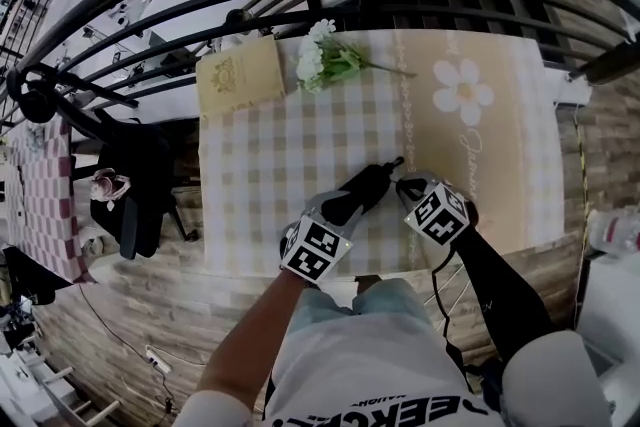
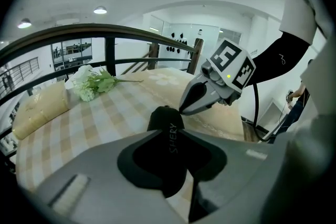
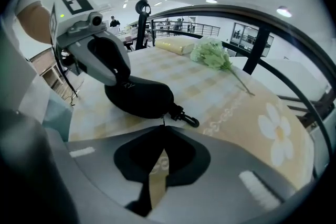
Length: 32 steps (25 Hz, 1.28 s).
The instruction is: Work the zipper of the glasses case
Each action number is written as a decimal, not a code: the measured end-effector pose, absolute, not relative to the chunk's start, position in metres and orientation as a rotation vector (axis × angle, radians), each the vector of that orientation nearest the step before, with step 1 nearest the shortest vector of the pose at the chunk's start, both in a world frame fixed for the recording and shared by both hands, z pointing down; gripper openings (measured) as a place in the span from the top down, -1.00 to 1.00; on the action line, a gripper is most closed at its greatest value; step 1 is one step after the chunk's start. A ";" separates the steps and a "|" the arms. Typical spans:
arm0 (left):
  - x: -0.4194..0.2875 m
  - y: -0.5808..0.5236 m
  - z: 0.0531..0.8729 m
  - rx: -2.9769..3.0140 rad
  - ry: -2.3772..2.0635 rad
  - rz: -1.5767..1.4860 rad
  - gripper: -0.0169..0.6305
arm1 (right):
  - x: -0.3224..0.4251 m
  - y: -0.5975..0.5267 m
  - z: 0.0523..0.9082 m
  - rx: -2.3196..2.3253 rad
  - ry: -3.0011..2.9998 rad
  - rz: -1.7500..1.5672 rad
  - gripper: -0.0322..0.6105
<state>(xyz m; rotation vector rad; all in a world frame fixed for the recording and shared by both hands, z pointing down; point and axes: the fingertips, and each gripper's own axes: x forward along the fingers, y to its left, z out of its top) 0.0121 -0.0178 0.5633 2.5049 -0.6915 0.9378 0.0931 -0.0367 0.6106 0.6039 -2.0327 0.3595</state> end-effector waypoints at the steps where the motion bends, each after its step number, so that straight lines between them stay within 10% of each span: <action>1: 0.014 -0.020 0.563 2.506 -0.692 0.948 0.67 | 0.095 -0.046 0.610 0.629 -2.035 0.360 0.80; 32: 0.014 -0.034 0.568 2.441 -0.709 0.864 0.66 | 0.089 -0.065 0.623 0.635 -2.041 0.183 0.61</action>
